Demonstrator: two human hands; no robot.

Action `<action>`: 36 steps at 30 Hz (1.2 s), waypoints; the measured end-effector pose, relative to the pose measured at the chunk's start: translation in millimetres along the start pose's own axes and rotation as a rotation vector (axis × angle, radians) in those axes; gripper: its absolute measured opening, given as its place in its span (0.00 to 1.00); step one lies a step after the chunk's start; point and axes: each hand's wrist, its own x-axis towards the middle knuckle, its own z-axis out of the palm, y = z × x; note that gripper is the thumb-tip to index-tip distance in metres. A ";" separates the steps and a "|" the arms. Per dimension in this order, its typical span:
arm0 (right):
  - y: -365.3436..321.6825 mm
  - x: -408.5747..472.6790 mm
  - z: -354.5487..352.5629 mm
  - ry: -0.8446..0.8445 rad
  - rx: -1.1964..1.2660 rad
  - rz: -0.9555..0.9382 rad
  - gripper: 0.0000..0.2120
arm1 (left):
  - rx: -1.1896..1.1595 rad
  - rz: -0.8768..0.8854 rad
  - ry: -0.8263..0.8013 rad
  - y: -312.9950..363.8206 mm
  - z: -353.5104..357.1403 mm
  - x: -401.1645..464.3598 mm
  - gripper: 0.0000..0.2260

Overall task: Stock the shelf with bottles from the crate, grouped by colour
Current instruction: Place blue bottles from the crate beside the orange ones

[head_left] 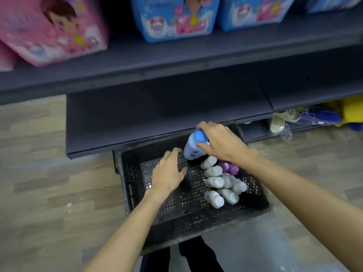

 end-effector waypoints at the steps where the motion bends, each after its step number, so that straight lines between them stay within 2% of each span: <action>1: -10.4 -7.4 -19.0 0.035 0.011 -0.029 0.21 | -0.029 0.009 0.008 6.0 -11.2 -1.8 0.28; 6: -63.7 -37.8 -114.0 0.190 0.119 -0.121 0.17 | -0.257 0.113 0.075 38.5 -80.5 -15.6 0.33; 11: -105.4 -58.6 -200.3 0.337 0.231 -0.194 0.19 | -0.448 0.233 0.208 70.5 -149.2 -48.9 0.23; 16: -145.0 -81.0 -256.5 0.524 0.441 -0.255 0.21 | -0.524 0.338 0.355 99.7 -216.1 -77.8 0.24; 18: -157.0 -90.1 -265.2 0.587 0.503 -0.299 0.25 | -0.538 0.374 0.412 108.5 -241.3 -87.9 0.24; 21: -175.0 -99.7 -277.9 0.615 0.523 -0.348 0.38 | -0.502 0.422 0.493 119.8 -279.6 -104.3 0.24; 22: -182.2 -101.5 -283.7 0.630 0.535 -0.354 0.39 | -0.491 0.432 0.511 123.0 -291.7 -109.8 0.23; 28: -231.8 -111.0 -338.6 0.757 0.470 -0.484 0.28 | -0.456 0.523 0.624 143.0 -365.6 -145.9 0.22; 36: -305.4 -124.3 -434.2 0.903 0.461 -0.660 0.24 | -0.362 0.595 0.784 170.6 -475.7 -192.3 0.24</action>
